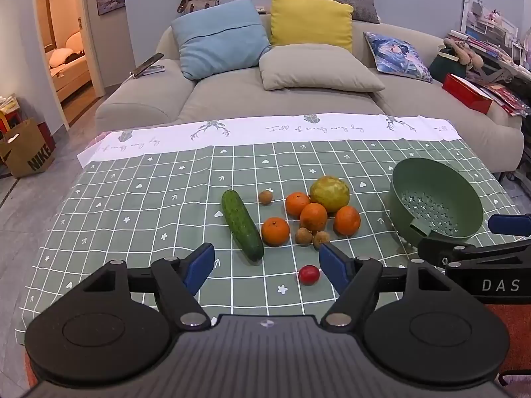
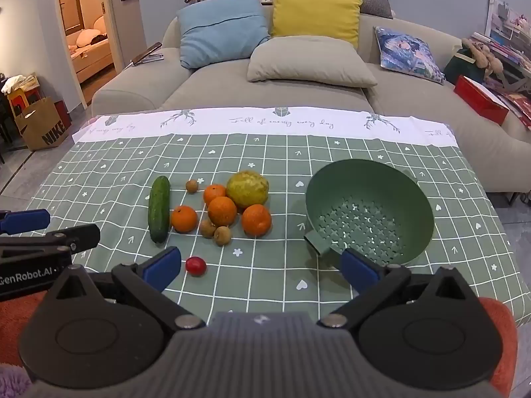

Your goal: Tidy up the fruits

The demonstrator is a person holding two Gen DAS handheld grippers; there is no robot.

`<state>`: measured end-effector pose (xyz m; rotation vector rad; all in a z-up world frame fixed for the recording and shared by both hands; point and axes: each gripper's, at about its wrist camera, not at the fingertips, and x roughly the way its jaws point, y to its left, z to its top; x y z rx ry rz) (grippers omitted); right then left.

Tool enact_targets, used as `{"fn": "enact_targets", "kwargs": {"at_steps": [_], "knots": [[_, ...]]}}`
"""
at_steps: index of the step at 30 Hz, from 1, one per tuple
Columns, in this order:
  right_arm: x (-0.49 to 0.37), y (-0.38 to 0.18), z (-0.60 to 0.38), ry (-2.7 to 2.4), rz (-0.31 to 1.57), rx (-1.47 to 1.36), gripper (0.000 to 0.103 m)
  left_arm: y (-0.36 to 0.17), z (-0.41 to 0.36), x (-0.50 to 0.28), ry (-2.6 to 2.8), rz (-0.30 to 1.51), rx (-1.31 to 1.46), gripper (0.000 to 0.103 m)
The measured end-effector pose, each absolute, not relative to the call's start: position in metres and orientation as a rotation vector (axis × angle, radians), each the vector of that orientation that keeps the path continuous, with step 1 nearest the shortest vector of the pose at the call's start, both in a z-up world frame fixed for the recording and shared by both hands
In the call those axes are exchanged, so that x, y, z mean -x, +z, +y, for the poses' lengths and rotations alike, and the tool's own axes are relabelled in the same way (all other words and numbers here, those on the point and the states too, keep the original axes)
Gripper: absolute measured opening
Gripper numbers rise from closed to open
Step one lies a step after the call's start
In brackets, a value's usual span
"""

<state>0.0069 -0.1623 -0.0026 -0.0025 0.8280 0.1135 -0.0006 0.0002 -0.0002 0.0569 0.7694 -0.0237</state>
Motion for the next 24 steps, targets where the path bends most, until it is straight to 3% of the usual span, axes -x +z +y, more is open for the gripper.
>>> {"fn": "enact_targets", "kwargs": {"at_steps": [24], "knots": [[-0.0074, -0.0020, -0.1622, 0.106, 0.833, 0.008, 0.098, -0.0005, 0.0004, -0.0003, -0.033, 0.791, -0.059, 0.082]]}}
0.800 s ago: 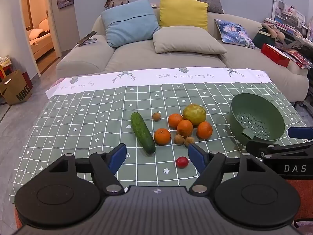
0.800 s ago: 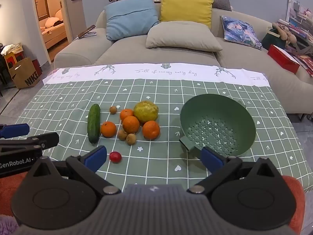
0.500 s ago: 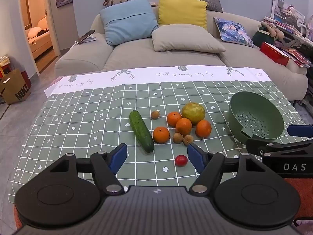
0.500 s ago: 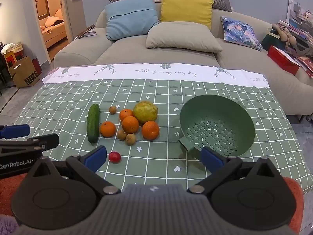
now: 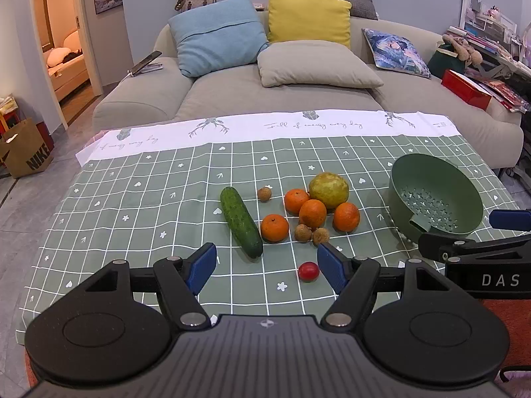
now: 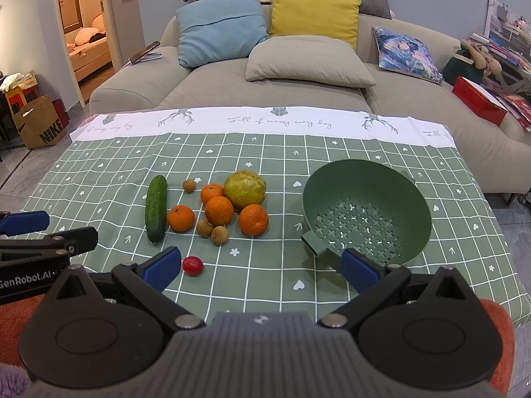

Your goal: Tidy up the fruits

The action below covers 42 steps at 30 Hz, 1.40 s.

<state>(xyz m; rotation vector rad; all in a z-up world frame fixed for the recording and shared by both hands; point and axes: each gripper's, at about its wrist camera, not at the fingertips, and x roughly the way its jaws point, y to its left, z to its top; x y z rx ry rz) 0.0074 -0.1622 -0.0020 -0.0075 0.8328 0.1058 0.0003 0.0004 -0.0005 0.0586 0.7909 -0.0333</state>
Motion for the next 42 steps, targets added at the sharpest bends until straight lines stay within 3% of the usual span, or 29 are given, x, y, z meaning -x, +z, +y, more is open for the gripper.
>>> {"fn": "enact_targets", "kwargs": {"at_steps": [42], "knots": [[-0.0049, -0.0007, -0.1590, 0.098, 0.827, 0.023, 0.098, 0.0002, -0.0006, -0.0003, -0.032, 0.794, -0.077, 0.082]]}}
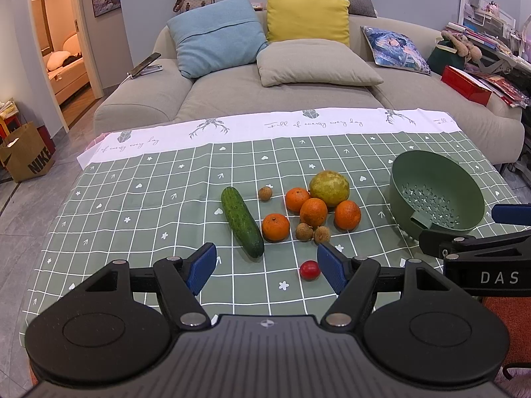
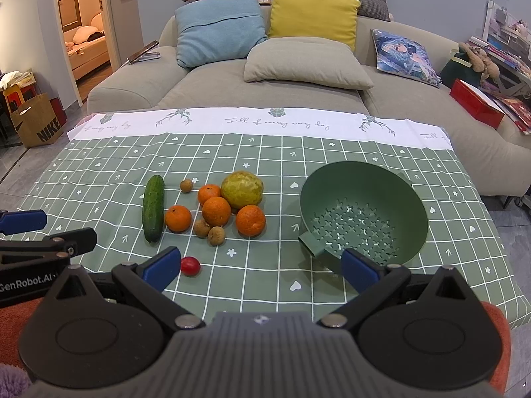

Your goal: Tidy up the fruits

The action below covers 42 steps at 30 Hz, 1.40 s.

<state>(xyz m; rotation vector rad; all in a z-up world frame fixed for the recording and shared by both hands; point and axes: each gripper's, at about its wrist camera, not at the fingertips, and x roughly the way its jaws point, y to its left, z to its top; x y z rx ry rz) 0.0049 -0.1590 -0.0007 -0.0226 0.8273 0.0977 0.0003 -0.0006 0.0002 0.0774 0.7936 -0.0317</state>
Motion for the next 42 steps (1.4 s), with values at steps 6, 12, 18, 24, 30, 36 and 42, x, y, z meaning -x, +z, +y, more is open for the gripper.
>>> {"fn": "enact_targets", "kwargs": {"at_steps": [6, 12, 18, 24, 30, 36, 42], "knots": [[-0.005, -0.001, -0.160, 0.095, 0.830, 0.023, 0.098, 0.000, 0.000, 0.000, -0.031, 0.794, -0.077, 0.082], [-0.005, -0.002, -0.160, 0.094, 0.831, 0.024, 0.098, 0.000, 0.000, 0.000, -0.033, 0.793, -0.079, 0.081], [-0.006, -0.003, -0.160, 0.091, 0.834, 0.025, 0.098, -0.002, -0.002, 0.001, -0.034, 0.794, -0.082, 0.082], [-0.006, -0.005, -0.161, 0.087, 0.840, 0.024, 0.098, -0.003, -0.002, 0.001, -0.038, 0.797, -0.083, 0.082], [-0.009, -0.006, -0.160, 0.099, 0.848, 0.018, 0.098, -0.003, -0.001, -0.004, -0.062, 0.799, -0.070, 0.082], [-0.018, -0.013, -0.164, 0.155, 0.819, -0.008, 0.098, -0.007, 0.006, -0.017, -0.082, 0.815, -0.040, 0.076], [-0.034, -0.021, -0.159, 0.205, 0.776, 0.043, 0.098, -0.016, 0.017, -0.039, -0.091, 0.855, 0.002, 0.065]]}}
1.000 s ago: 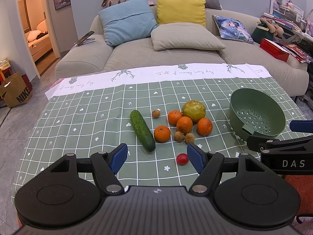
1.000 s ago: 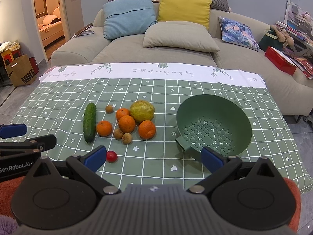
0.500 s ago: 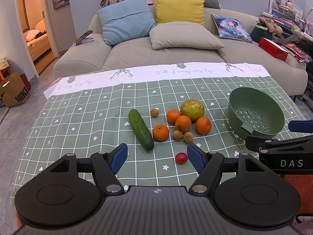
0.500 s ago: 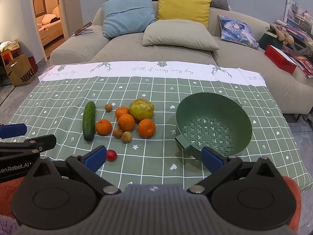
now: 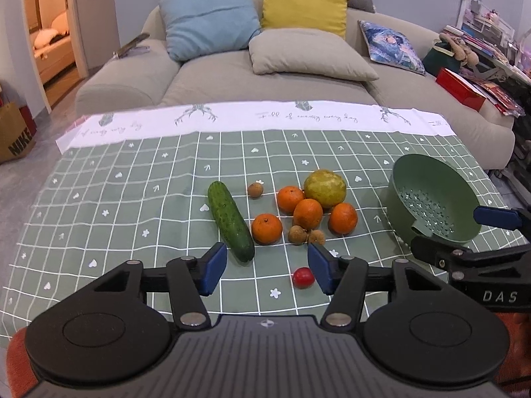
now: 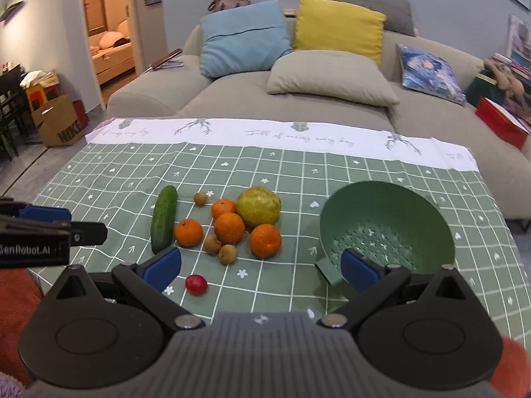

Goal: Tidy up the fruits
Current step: 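Grasp the pomelo with the right tool while the left tool grasps the cucumber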

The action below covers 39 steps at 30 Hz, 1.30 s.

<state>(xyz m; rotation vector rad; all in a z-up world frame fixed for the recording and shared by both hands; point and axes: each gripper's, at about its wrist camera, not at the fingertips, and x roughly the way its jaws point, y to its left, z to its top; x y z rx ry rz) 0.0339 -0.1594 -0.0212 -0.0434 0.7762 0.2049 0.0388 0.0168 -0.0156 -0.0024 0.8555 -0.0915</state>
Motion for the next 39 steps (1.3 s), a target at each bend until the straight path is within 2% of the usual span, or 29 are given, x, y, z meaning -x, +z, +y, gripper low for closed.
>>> {"fn": "enact_targets", "kwargs": {"at_steps": [9, 21, 24, 39], "knots": [[-0.079, -0.042, -0.155, 0.269, 0.805, 0.048, 0.083, -0.031, 0.032, -0.077, -0.075, 0.904, 0.077, 0.062], [-0.166, -0.070, -0.141, 0.319, 0.890, 0.021, 0.082, -0.065, 0.057, -0.143, -0.004, 0.987, 0.168, 0.061], [-0.189, -0.080, -0.133, 0.322, 0.921, 0.057, 0.072, -0.079, 0.062, -0.159, 0.007, 1.028, 0.223, 0.060], [-0.252, -0.136, -0.126, 0.317, 1.073, 0.048, 0.072, -0.133, 0.078, -0.216, 0.062, 1.168, 0.305, 0.060]]}}
